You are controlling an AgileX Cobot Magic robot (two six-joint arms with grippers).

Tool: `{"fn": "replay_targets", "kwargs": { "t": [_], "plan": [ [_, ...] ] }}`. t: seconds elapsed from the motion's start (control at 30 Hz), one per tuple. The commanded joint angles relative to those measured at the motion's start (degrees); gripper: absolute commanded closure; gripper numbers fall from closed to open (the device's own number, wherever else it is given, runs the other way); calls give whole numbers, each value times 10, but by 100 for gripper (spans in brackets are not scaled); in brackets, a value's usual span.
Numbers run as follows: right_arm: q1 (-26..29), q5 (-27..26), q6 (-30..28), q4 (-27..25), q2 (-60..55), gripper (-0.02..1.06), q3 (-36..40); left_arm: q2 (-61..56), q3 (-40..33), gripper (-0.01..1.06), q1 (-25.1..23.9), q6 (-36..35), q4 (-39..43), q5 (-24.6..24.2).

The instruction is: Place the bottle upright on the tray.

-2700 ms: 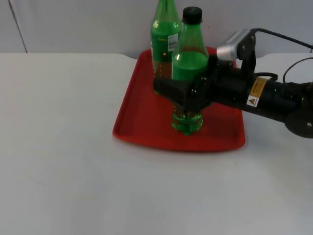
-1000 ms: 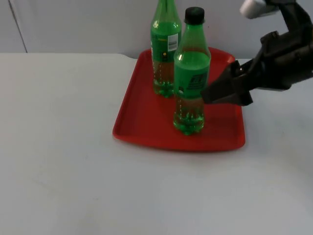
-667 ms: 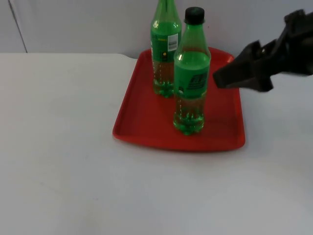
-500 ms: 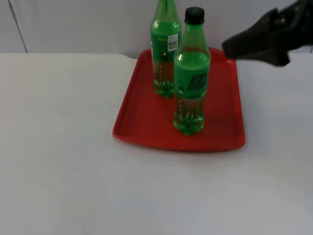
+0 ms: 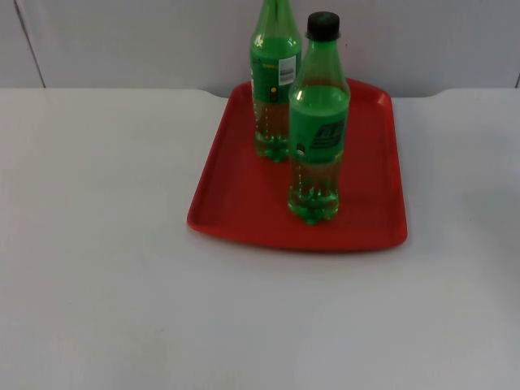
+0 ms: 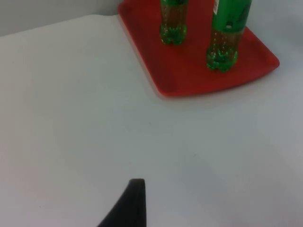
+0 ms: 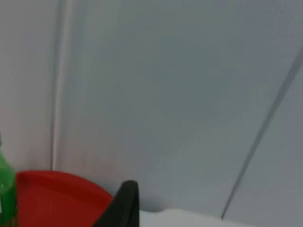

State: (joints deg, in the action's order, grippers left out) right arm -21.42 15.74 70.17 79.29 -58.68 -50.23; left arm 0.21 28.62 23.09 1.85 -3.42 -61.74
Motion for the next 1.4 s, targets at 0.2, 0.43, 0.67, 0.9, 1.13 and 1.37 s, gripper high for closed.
{"fn": "replay_targets", "kwargs": {
  "t": [0.2, 0.43, 0.67, 0.9, 1.13, 1.37],
  "plan": [
    [2, 117, -321, -443, 24, -1, 0, -2, -3, 0, 2, 0, 0, 2],
    [2, 128, -622, -732, 37, -1, 0, -2, -3, 0, 2, 0, 0, 2],
    [2, 165, -772, -861, 100, -1, 0, -2, -3, 0, 2, 0, 0, 2],
    [2, 239, -827, -858, 169, -1, 5, -2, -3, 0, 2, 0, 0, 2],
    [2, 239, -850, -858, 242, -1, 65, -2, -3, 0, 2, 0, 1, 2],
    [2, 246, -846, -858, 341, -1, 131, -2, -3, 0, 2, 0, 1, 2]
  ]
}}
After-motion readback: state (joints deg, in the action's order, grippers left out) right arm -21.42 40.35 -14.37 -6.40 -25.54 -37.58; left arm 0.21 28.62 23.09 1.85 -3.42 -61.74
